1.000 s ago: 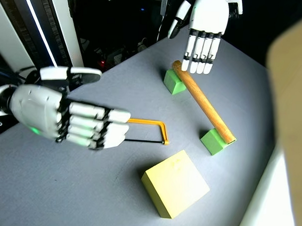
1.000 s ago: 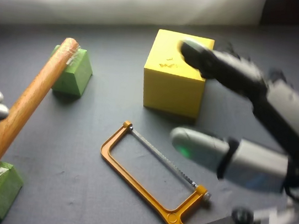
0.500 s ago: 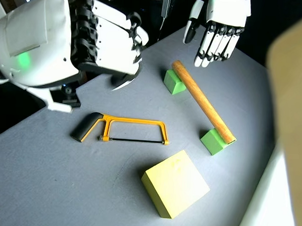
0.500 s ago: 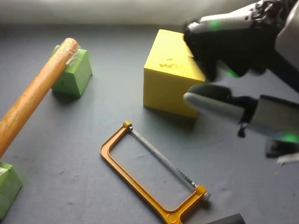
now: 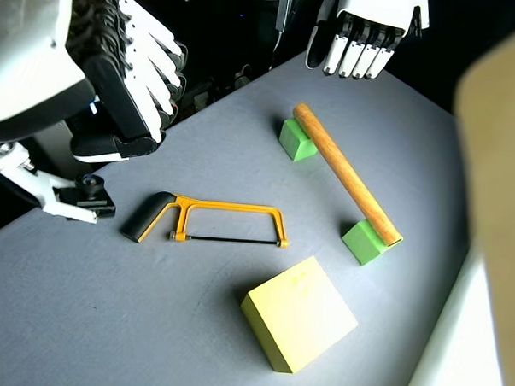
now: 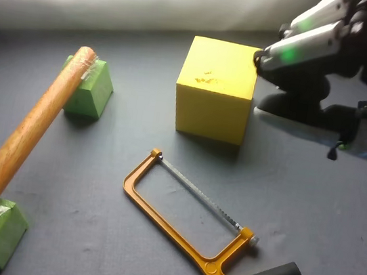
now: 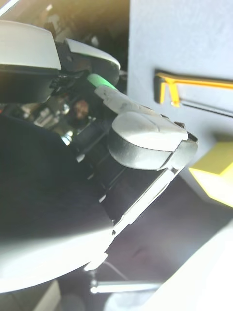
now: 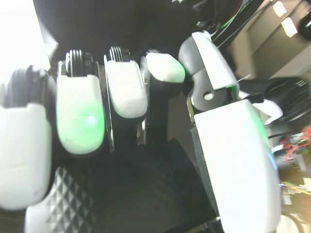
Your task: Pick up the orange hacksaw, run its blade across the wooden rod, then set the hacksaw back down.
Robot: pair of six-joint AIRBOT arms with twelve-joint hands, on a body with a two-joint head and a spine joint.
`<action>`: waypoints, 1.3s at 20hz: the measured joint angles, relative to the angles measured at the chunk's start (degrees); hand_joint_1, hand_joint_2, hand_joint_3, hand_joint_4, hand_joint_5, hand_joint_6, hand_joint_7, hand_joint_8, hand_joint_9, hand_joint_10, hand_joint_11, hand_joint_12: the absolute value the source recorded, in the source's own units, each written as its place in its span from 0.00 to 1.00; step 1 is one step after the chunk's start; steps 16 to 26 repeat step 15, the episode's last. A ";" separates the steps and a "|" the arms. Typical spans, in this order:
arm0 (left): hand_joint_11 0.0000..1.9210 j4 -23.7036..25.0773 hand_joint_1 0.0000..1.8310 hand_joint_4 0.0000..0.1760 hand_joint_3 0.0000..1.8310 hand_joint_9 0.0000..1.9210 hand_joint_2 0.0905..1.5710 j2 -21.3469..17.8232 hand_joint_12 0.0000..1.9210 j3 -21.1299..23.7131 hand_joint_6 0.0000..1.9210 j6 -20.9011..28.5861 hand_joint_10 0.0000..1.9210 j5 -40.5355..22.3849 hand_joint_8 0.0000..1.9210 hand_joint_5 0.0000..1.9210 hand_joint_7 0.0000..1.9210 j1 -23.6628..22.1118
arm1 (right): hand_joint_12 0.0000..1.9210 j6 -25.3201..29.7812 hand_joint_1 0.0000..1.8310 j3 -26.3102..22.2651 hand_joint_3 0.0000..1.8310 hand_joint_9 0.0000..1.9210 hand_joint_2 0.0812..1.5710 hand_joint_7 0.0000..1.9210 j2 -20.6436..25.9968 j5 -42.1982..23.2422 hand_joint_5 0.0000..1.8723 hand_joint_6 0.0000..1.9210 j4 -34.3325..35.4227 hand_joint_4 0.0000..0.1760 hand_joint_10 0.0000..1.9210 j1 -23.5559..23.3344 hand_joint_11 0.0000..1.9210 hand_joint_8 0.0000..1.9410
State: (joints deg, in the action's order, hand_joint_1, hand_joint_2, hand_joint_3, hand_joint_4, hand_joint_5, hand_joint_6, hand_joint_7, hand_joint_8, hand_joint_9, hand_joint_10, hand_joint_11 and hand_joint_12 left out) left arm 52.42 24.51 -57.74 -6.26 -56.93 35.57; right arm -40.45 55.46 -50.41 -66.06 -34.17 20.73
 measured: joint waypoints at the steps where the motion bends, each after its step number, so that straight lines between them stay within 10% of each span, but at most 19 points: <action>1: 0.78 0.07 0.39 0.00 0.00 0.72 0.82 -0.04 1.00 0.00 1.00 0.33 1.00 -0.66 1.00 0.65 0.68 0.79 | 1.00 1.07 0.41 0.20 0.00 0.82 0.86 0.74 0.11 -0.09 0.66 1.00 -1.01 1.00 1.00 0.00 0.90 1.00; 4: 0.77 0.72 0.39 0.00 0.00 0.71 0.82 -0.04 1.00 -0.07 1.00 0.31 1.00 -0.96 1.00 0.64 0.68 0.85 | 1.00 6.60 0.41 2.47 0.00 0.82 0.86 0.73 0.94 0.04 0.64 1.00 -12.96 1.00 1.00 -2.99 0.90 1.00; 26: 0.74 0.24 0.38 0.00 0.00 0.69 0.84 -0.15 1.00 -1.14 1.00 0.33 1.00 -3.17 1.00 0.62 0.65 0.70 | 1.00 7.19 0.43 1.88 0.00 0.80 0.85 0.71 1.01 1.60 0.63 1.00 -12.37 1.00 1.00 -4.31 0.89 1.00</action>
